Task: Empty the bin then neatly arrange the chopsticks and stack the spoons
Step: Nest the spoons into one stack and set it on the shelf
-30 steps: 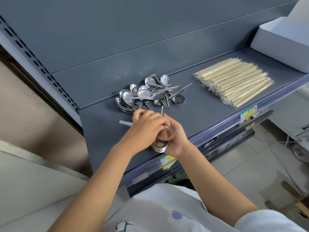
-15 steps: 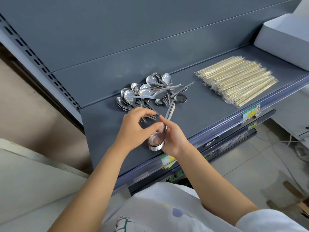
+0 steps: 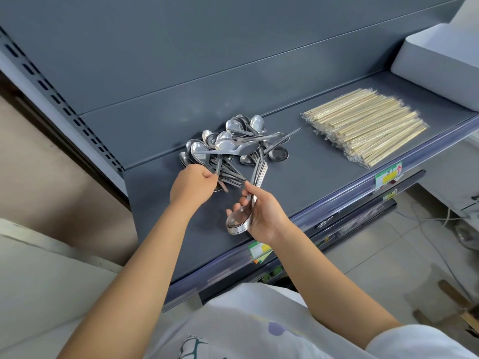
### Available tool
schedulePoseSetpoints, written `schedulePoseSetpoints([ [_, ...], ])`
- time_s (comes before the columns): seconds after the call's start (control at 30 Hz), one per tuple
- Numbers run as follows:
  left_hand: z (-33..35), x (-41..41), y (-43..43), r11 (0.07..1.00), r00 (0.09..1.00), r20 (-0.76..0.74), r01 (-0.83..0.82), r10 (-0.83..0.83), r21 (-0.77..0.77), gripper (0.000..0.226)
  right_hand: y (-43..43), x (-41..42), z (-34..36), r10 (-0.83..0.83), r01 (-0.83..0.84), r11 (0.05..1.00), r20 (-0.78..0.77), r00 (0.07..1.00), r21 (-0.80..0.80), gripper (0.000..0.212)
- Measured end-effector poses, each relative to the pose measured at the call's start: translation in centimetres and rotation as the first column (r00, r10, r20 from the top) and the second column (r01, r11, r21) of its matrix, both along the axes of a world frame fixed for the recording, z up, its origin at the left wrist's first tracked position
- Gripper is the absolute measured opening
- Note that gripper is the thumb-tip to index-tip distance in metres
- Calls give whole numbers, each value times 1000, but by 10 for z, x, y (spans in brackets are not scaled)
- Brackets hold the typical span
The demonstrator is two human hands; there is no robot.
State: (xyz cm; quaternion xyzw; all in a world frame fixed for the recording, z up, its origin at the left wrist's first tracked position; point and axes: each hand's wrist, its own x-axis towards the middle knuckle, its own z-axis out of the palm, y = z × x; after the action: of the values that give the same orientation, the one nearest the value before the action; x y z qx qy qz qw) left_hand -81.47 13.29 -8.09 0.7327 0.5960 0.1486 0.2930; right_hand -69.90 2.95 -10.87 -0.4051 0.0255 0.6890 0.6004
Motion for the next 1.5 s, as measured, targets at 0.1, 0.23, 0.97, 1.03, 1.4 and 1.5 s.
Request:
schedulePoseSetpoints([
  [0.1,1,1,0,999,1000,-9,-6,7,38,26,0,0,-1,-2,2,1000,-2,1000,0,27],
  [0.23,7,-7,1,976,996,20,-85,83,199,25,0,0,-1,-5,5,1000,-15,1000,2,26],
  [0.97,62,4,-5,972,797,557,165,-233,170,25,-1,1,5,159,-163,986,99,982,35,58],
  [1.03,52,17,-4,967,799,543,218,-256,136,22,-1,1,8,173,-180,982,93,980,64,63],
  [1.4,14,42,-11,949,850,425,305,-311,83,14,-3,-2,9,124,-131,991,133,983,41,42],
  [1.5,11,35,-12,953,906,306,250,-293,172,14,-3,-2,6,56,-58,998,79,995,23,39],
])
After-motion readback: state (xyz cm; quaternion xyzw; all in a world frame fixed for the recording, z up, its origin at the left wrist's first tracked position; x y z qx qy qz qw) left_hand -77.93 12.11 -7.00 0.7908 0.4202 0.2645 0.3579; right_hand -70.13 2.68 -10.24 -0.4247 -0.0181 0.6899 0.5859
